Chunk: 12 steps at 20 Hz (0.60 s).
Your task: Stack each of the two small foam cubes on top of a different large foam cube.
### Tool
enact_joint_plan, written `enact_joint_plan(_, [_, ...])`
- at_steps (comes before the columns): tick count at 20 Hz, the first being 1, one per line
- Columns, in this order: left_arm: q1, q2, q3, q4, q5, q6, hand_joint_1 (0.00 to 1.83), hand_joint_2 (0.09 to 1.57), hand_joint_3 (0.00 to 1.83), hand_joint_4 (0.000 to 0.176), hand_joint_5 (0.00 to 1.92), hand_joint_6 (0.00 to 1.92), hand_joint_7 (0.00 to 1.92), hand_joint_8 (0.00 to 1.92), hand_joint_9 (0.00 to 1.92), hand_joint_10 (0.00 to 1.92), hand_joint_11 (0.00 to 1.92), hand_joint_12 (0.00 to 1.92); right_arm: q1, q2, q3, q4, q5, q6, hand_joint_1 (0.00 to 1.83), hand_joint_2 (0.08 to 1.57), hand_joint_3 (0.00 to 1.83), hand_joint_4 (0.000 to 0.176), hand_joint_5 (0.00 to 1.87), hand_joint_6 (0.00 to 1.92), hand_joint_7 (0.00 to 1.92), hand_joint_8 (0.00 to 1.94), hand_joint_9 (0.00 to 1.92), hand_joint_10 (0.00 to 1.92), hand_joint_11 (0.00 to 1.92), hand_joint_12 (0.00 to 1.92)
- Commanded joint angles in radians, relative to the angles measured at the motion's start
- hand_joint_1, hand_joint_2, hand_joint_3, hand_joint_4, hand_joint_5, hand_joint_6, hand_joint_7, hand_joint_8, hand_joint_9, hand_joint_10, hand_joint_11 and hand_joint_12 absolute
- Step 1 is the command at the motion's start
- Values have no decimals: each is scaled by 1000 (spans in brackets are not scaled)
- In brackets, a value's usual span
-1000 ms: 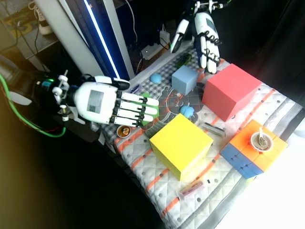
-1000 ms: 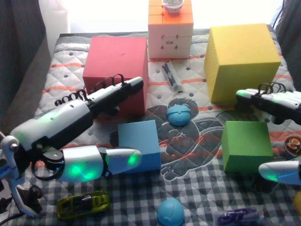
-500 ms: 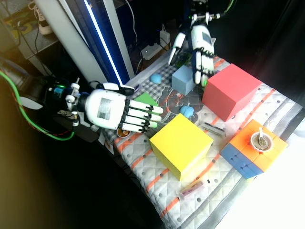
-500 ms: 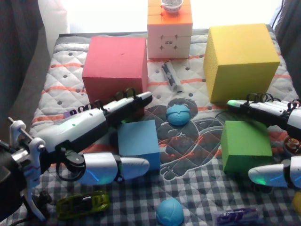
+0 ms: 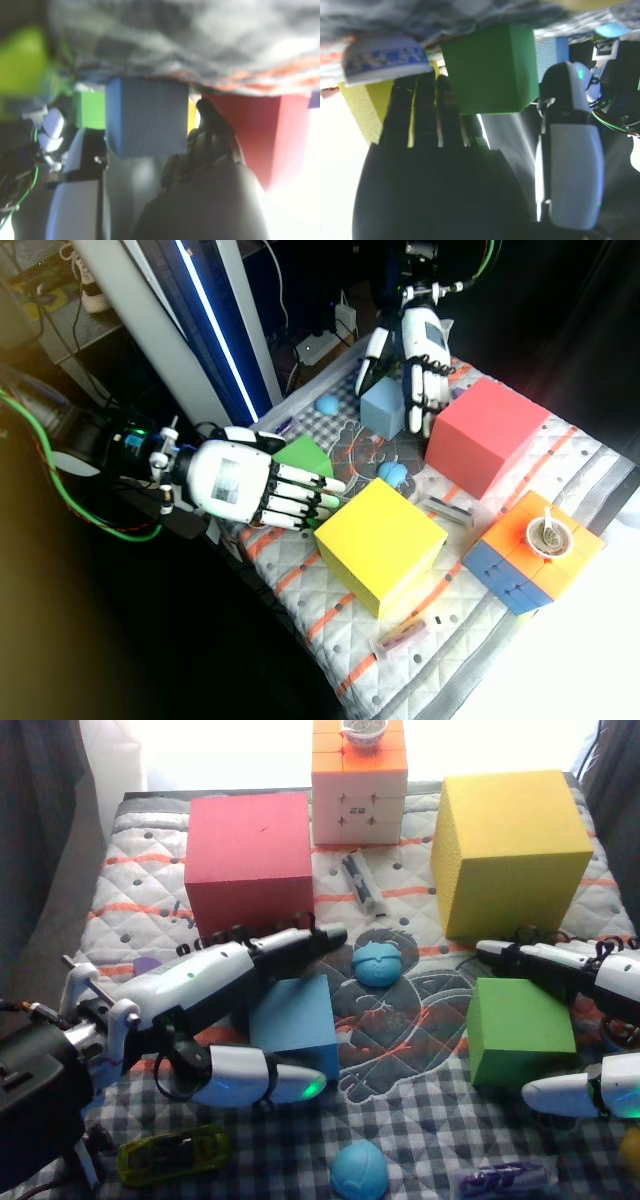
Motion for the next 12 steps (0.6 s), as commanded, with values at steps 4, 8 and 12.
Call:
enact_joint_plan(4, [4, -23, 19, -6, 6, 0, 1169, 1008, 1, 5, 377, 45, 330, 28, 0, 1116, 0, 1725, 15, -6, 7, -7, 62, 2, 974, 1073, 0, 0, 91, 802, 290, 941, 222, 1366, 57, 1916])
enact_joint_plan(8, [-2, -30, 18, -16, 7, 35, 1320, 1042, 2, 0, 415, 68, 397, 56, 45, 1299, 32, 1704, 22, -7, 7, -8, 62, 2, 1082, 1089, 3, 0, 57, 1095, 312, 1234, 275, 1515, 75, 1903])
enact_joint_plan(12, [-3, -41, 18, -53, 10, 100, 1478, 1132, 10, 0, 306, 577, 82, 925, 96, 1429, 108, 1613, 31, -9, 10, -8, 63, 2, 1162, 1119, 8, 0, 99, 1146, 311, 1336, 288, 1532, 62, 1878])
